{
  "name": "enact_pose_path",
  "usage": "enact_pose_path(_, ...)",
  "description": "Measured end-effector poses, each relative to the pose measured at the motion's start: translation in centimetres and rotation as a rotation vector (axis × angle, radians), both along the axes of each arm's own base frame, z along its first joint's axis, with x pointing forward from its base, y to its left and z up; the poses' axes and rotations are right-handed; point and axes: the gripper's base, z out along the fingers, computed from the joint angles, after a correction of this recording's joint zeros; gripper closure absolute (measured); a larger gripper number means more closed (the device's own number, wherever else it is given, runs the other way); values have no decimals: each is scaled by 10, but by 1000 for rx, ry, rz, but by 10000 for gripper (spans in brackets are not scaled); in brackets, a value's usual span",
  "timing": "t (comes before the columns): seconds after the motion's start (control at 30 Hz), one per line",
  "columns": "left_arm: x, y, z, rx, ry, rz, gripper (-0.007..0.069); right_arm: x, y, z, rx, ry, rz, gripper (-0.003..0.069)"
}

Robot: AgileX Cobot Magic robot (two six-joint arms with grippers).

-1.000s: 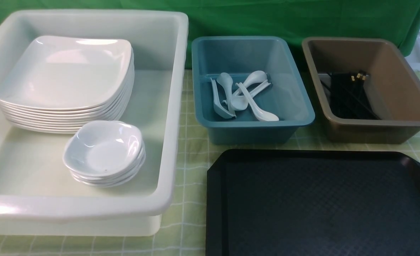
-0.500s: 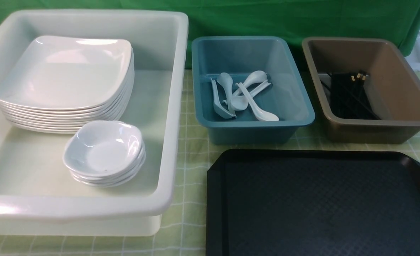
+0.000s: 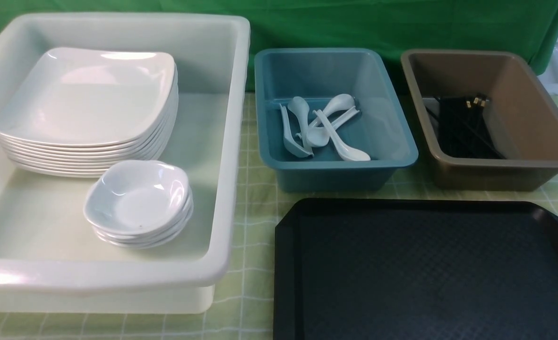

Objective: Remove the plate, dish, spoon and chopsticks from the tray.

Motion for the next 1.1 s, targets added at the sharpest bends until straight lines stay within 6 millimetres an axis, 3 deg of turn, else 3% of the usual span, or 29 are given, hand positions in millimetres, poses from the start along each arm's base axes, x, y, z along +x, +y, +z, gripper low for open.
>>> enact_pose_path(0.03, 0, 0, 0, 0, 0, 0, 605, -3, -3, -14, -1, 52, -45, 424)
enact_pose_path(0.13, 0, 0, 0, 0, 0, 0, 605, -11, -6, -28, -16, 132, -108, 422)
enact_pose_path(1.1, 0, 0, 0, 4, -1, 1, 605, -14, -4, -31, 47, 148, -102, 422)
